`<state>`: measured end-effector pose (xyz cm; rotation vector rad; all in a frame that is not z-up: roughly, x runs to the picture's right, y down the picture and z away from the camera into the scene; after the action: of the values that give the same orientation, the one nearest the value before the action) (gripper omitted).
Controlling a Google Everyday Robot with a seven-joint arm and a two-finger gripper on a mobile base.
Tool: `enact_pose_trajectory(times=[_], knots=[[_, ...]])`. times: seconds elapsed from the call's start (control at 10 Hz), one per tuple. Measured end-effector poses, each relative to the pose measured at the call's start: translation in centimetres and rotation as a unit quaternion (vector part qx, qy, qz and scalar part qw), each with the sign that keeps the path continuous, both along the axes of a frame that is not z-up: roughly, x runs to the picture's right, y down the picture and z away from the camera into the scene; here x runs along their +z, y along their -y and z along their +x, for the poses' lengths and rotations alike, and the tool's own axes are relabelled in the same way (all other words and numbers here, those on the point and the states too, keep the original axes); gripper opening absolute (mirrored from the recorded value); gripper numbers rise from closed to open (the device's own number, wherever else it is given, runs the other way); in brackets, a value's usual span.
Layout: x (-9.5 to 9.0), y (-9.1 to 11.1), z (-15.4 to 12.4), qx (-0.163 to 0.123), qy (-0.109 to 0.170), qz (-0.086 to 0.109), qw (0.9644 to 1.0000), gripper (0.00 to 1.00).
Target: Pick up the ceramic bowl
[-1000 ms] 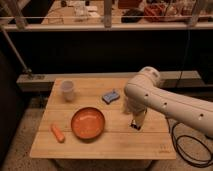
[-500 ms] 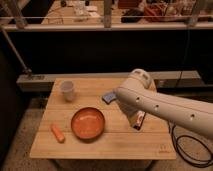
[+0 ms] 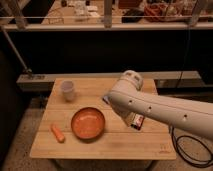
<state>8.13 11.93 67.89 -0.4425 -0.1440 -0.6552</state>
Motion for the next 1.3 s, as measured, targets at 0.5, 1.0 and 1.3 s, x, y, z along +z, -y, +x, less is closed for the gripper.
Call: enact_pose_trajectory(times=[0.5, 1.0, 1.3], knots=[[0.4, -0.3, -1.5, -0.046, 0.033, 0.008, 0.9984, 0.80], [1.1, -0.5, -2.6, -0.082, 0.063, 0.018, 0.9945, 0.80], [1.8, -1.0, -3.5, -0.102, 0.081, 0.022, 0.9913, 0.80]])
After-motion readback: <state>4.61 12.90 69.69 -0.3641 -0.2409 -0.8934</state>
